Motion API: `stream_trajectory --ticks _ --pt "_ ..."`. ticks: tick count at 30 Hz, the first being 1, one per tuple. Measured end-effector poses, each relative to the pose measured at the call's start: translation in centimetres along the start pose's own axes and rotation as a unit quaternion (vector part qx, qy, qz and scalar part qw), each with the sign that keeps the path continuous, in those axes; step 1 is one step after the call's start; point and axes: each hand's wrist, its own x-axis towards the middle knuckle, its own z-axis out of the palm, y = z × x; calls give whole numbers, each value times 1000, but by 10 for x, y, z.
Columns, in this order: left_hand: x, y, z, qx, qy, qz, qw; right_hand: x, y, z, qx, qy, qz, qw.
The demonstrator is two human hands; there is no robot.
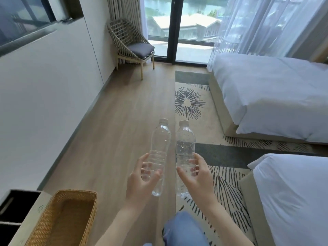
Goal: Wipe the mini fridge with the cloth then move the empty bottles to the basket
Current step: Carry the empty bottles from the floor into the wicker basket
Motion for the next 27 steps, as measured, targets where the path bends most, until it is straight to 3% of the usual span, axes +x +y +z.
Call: stream_trajectory --ticks 5,11,17,23,27 --pt "80 -8 9 -11 79 -44 996 118 1 46 7 -73 -37 997" --pt "161 8 -3 -44 241 -104 964 244 -34 119 13 -227 -108 968" --pt "173 9 -34 -88 421 -137 892 290 -78 208 23 -400 -186 897" --pt "132 -10 -62 -119 568 -186 793 248 -110 283 35 -539 -231 809" --pt "99 -34 -89 -135 626 -203 741 202 -129 328 25 -604 -258 754"
